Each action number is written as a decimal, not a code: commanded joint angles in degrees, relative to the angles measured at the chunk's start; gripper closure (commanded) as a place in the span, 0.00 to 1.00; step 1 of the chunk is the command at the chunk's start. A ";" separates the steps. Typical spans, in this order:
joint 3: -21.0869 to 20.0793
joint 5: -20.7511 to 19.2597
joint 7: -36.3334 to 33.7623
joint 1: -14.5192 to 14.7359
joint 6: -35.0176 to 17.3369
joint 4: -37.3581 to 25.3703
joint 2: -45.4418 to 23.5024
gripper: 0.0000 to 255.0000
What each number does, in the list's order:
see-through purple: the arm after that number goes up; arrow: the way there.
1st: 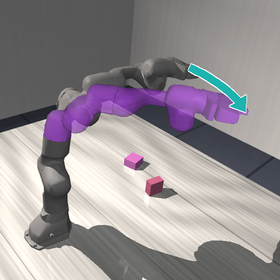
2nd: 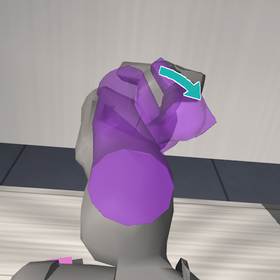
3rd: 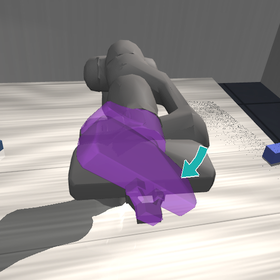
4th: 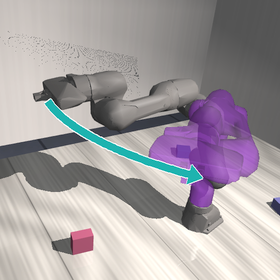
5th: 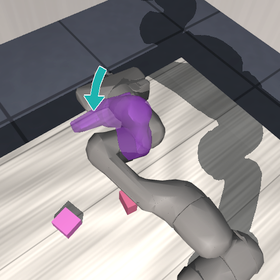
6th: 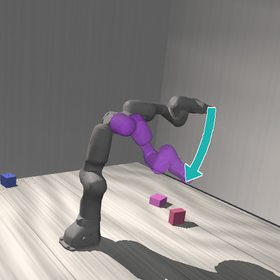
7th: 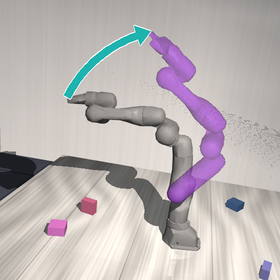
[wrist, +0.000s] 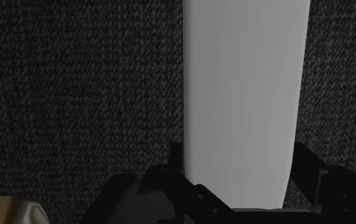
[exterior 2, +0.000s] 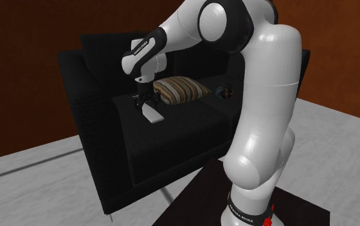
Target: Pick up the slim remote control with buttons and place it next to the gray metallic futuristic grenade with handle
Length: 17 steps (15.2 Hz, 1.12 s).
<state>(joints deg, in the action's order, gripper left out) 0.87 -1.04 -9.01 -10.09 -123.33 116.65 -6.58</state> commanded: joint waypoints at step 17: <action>-0.01 0.05 0.22 0.01 13.41 -9.15 4.25 1.00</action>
<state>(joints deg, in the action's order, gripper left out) 0.85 -0.99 -8.81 -10.08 -110.80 108.14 -2.57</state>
